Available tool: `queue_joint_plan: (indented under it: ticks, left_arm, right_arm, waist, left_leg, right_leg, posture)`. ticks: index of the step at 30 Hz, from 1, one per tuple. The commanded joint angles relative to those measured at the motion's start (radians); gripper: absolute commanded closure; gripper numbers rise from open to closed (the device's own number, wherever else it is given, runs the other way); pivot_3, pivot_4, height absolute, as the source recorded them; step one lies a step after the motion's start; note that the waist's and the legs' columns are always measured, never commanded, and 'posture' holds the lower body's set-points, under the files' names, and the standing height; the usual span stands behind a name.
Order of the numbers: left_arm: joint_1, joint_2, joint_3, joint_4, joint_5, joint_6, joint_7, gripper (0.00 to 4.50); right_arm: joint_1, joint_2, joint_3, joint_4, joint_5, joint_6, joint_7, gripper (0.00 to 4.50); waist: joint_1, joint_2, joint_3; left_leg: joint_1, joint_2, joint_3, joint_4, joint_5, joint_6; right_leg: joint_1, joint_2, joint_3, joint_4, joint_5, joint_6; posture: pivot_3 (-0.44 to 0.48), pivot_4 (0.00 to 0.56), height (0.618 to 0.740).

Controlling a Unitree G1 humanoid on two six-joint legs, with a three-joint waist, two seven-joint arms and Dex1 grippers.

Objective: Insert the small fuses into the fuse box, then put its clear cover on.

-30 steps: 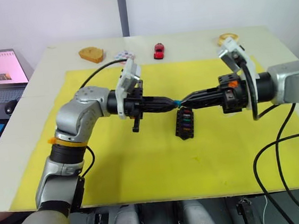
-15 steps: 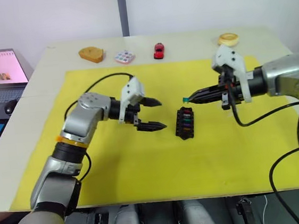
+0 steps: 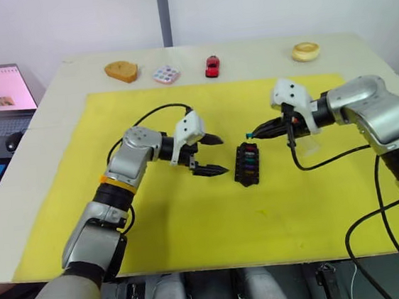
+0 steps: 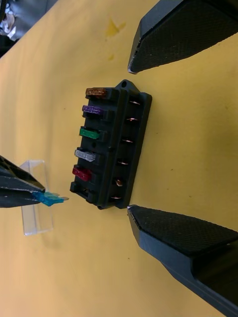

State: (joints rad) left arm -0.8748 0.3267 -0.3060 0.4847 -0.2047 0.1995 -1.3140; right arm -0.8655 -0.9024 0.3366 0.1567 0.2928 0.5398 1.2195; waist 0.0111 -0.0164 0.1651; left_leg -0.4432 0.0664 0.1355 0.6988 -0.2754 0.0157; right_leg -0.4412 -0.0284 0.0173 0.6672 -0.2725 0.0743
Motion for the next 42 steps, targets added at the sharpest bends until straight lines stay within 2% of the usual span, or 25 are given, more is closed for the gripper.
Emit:
queue_joint_plan:
  ticks: [1, 17, 42]
  left_arm:
    - [-0.025, -0.012, 0.002, -0.001, 0.014, -0.033, -0.013, 0.03]
    - [-0.018, -0.027, 0.012, -0.001, 0.027, -0.046, -0.009, 0.03]
    - [-0.01, -0.017, 0.016, -0.012, 0.027, -0.043, 0.008, 0.03]
  right_arm:
    - [-0.004, 0.013, -0.049, 0.011, -0.022, -0.034, 0.013, 4.5]
    - [0.05, 0.047, -0.09, 0.028, -0.066, -0.07, 0.032, 4.5]
    - [0.028, 0.101, -0.107, 0.113, -0.123, -0.09, 0.034, 4.5]
  waist:
    - [-0.001, 0.0, 0.0]
    - [0.0, 0.0, 0.0]
    - [0.0, 0.0, 0.0]
  left_leg:
    - [0.0, 0.0, 0.0, 0.0, 0.0, 0.0]
    - [0.0, 0.0, 0.0, 0.0, 0.0, -0.001]
    - [0.0, 0.0, 0.0, 0.0, 0.003, -0.006]
  right_leg:
    - [0.0, 0.0, 0.0, 0.0, 0.0, 0.0]
    - [0.0, 0.0, 0.0, 0.001, 0.0, 0.0]
    - [0.0, 0.0, 0.0, 0.001, 0.0, 0.001]
  posture:
    - [0.0, 0.15, 0.74]
    - [0.0, 0.15, 0.74]
    - [0.0, 0.15, 0.74]
